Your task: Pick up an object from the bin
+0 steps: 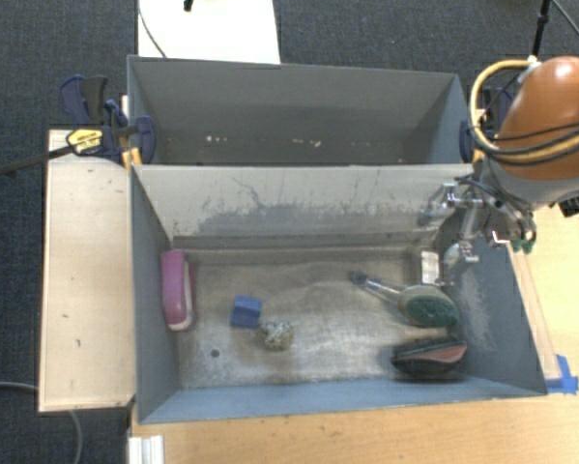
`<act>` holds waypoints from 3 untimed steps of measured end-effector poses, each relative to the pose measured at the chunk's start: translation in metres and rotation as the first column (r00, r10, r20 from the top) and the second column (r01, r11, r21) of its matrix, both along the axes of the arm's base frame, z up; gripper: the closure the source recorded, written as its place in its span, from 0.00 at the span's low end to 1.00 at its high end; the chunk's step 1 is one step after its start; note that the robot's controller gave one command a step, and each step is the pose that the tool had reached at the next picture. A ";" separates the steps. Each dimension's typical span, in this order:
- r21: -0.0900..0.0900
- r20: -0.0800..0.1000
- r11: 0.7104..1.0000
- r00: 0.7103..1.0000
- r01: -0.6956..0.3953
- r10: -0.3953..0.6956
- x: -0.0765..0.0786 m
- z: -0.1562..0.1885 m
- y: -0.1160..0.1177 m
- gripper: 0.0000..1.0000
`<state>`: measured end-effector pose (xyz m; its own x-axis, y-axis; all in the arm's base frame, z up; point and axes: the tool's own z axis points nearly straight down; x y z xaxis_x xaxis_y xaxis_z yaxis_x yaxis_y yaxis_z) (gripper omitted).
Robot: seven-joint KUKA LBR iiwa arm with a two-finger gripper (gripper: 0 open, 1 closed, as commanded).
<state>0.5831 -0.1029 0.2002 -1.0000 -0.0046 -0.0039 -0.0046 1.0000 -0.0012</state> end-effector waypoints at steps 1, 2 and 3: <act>0.005 -0.011 0.978 0.978 0.207 -0.207 -0.008 -0.125 0.022 0.00; 0.003 -0.007 0.979 0.979 0.205 -0.204 -0.008 -0.123 0.020 1.00; -0.001 0.006 0.980 0.980 -0.198 0.198 -0.017 0.078 0.043 1.00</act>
Offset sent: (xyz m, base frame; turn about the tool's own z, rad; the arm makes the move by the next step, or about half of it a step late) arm -0.0075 0.0192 -0.1231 0.2085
